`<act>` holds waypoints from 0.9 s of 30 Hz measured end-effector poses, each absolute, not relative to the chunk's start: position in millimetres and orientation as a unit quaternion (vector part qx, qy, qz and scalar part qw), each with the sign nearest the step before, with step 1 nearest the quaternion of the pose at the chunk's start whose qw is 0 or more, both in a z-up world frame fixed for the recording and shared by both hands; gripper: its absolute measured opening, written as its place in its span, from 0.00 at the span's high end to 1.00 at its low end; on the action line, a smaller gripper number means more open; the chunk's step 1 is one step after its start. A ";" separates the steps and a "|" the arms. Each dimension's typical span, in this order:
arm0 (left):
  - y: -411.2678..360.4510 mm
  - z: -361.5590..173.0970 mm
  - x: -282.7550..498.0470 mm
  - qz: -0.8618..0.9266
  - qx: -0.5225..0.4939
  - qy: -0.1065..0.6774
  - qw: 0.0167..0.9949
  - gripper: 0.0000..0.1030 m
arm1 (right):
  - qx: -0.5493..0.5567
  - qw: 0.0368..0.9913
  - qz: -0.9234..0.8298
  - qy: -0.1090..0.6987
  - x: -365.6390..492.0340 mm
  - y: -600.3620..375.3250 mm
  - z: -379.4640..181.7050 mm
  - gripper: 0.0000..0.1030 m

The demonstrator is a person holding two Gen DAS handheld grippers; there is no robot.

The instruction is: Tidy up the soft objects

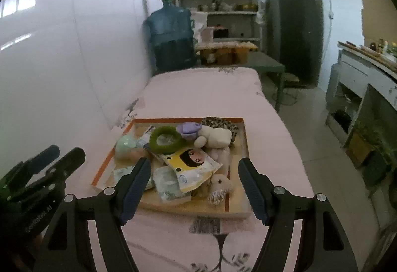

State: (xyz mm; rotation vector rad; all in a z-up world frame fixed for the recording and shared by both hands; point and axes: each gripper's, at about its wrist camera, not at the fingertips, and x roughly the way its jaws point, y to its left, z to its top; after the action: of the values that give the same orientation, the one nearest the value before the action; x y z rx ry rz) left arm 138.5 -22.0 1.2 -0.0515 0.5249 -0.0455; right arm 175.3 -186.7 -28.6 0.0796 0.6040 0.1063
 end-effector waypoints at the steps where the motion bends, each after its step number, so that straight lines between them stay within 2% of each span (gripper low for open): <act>1: -20.8 3.4 130.7 -0.024 -0.028 0.257 0.966 0.41 | 0.040 0.955 0.049 0.291 168.3 -187.2 -26.6 0.28; 27: -19.5 39.6 -6.8 -0.018 -0.017 0.237 0.971 0.41 | 0.031 0.963 -0.021 0.267 11.4 -165.5 4.9 0.28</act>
State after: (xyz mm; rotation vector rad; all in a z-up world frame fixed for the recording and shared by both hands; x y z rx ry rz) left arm -6.8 -19.5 39.6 -0.0353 0.4792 -0.0361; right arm 11.4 -165.5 4.9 0.0635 0.5417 -0.0423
